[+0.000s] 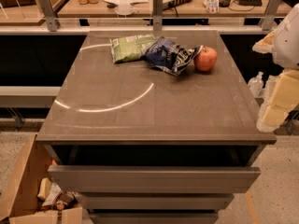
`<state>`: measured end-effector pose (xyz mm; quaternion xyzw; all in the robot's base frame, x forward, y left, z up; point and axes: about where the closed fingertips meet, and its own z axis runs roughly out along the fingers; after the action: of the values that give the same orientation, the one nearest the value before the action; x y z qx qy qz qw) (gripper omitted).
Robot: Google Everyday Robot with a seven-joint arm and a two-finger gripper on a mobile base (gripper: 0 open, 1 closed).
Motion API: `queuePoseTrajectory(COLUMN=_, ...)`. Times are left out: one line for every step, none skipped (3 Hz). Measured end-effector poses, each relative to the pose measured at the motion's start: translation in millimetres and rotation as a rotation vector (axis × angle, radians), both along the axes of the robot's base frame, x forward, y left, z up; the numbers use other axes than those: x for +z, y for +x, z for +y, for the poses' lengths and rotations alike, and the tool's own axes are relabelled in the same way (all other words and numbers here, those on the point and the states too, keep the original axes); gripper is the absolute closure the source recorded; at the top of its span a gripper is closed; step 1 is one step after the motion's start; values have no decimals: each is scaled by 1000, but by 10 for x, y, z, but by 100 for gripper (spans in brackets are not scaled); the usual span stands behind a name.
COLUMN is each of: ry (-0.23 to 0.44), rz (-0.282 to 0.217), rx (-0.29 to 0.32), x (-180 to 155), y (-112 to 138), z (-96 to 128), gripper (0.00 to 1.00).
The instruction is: Pick green jalapeno chip bag
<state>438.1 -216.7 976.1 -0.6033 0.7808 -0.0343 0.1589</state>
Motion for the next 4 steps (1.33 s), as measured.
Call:
queuePoseTrajectory(ry=0, rz=0, rx=0, x=0, y=0, z=0, gripper=0)
queuePoseTrajectory(ry=41, rz=-45, rx=-14, x=19, y=84, z=7, gripper=0)
queuePoseTrajectory(ry=93, rz=-203, rx=-26, x=98, y=657, z=1, gripper=0)
queuePoseTrajectory(ry=153, rz=-345, rx=-36, x=243, y=1287, z=90, gripper=0)
